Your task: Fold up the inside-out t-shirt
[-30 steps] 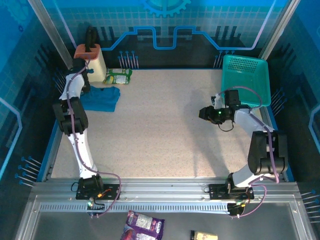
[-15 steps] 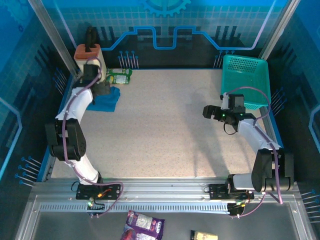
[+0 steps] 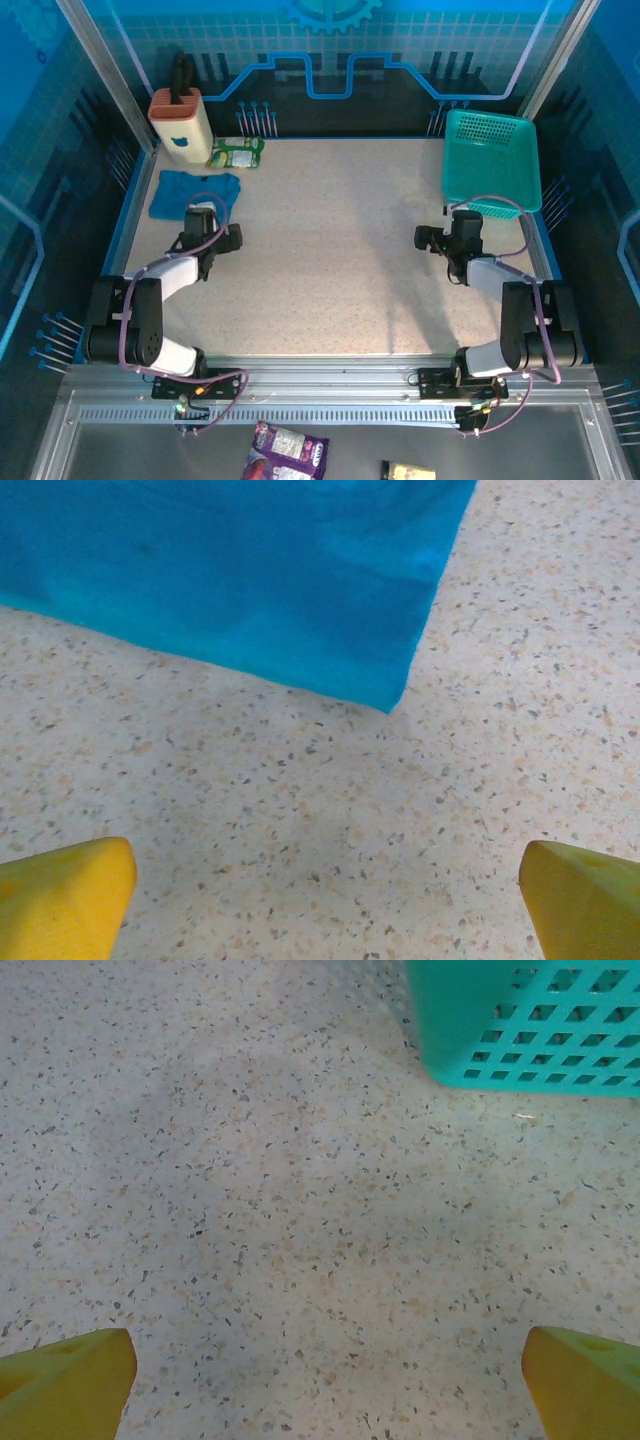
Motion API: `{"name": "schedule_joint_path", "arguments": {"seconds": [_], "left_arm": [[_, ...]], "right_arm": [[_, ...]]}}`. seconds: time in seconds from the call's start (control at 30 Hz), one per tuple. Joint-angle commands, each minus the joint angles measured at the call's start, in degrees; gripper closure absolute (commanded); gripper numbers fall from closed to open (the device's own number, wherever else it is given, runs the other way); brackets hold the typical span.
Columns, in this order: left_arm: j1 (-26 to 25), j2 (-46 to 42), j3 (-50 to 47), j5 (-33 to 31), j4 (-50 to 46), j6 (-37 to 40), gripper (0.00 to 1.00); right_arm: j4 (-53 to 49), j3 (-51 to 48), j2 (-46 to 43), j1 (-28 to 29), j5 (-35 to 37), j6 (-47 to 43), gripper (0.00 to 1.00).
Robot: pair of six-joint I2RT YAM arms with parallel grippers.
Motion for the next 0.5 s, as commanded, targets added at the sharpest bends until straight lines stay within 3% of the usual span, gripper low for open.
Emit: {"name": "schedule_joint_path", "arguments": {"seconds": [0.0,0.33,0.43,0.47], "left_arm": [[-0.19,-0.04,-2.31,3.47,15.68,3.12,0.01],[0.37,3.70,-11.21,10.70,37.49,5.34,0.01],[0.61,5.54,-11.52,12.62,39.79,6.02,0.01],[0.60,5.24,-11.30,12.62,38.61,6.11,0.01]], "right_arm": [[16.38,-2.57,0.01,-0.90,0.39,-3.60,0.00],[33.26,-9.81,1.88,0.49,-2.99,-8.23,0.00],[43.21,-12.02,7.12,1.32,-4.38,-9.57,0.00],[41.35,-11.81,6.45,1.52,-3.42,-9.49,0.01]]}}
